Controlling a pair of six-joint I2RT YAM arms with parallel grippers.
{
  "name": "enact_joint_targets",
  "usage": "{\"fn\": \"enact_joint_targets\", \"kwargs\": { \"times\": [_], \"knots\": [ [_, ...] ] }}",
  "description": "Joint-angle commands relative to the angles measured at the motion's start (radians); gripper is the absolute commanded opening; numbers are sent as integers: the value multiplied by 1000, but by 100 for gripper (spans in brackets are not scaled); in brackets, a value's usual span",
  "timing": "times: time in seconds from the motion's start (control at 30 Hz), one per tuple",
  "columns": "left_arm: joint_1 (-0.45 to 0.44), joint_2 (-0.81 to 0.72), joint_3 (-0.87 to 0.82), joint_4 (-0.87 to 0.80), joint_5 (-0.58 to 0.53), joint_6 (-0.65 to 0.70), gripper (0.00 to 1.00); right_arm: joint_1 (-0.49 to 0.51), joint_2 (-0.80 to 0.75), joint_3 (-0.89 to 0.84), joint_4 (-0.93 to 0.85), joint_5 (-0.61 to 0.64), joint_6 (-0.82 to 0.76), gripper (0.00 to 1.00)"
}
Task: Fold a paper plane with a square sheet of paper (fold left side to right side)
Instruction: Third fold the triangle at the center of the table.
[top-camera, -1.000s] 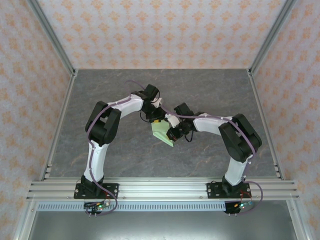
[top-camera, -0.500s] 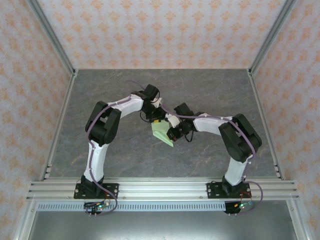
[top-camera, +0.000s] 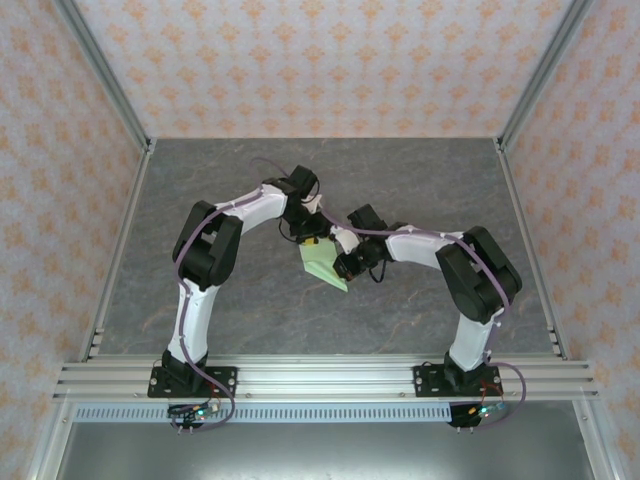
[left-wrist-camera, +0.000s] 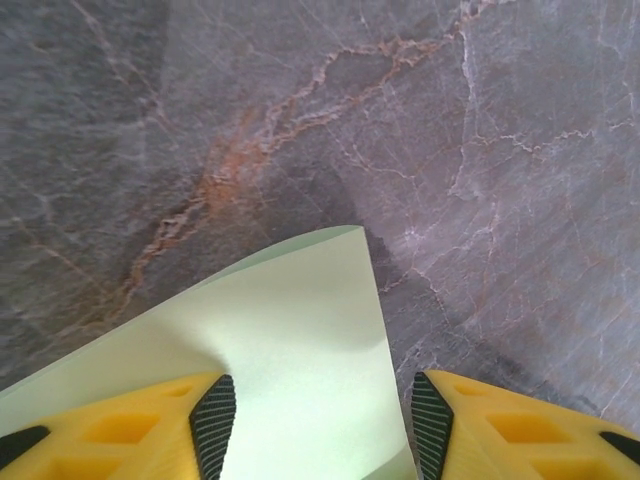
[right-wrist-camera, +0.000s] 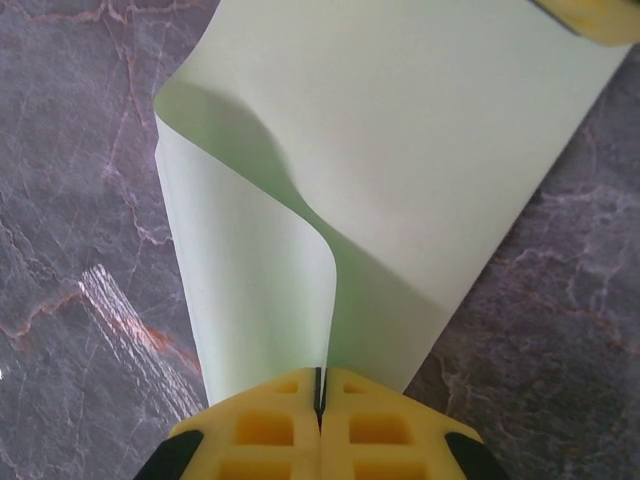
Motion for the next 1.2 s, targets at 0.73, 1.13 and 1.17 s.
{"fn": "enact_joint_targets", "kwargs": {
  "times": [0.73, 1.13, 1.17],
  "knots": [
    [97, -298, -254, 150, 174, -98, 22, 28, 70, 26, -99, -6, -26, 4],
    [2, -240, -372, 241, 180, -181, 15, 31, 72, 30, -109, -3, -29, 4],
    [-4, -235, -370, 243, 179, -181, 15, 30, 73, 30, -109, -3, -29, 4]
  ]
}}
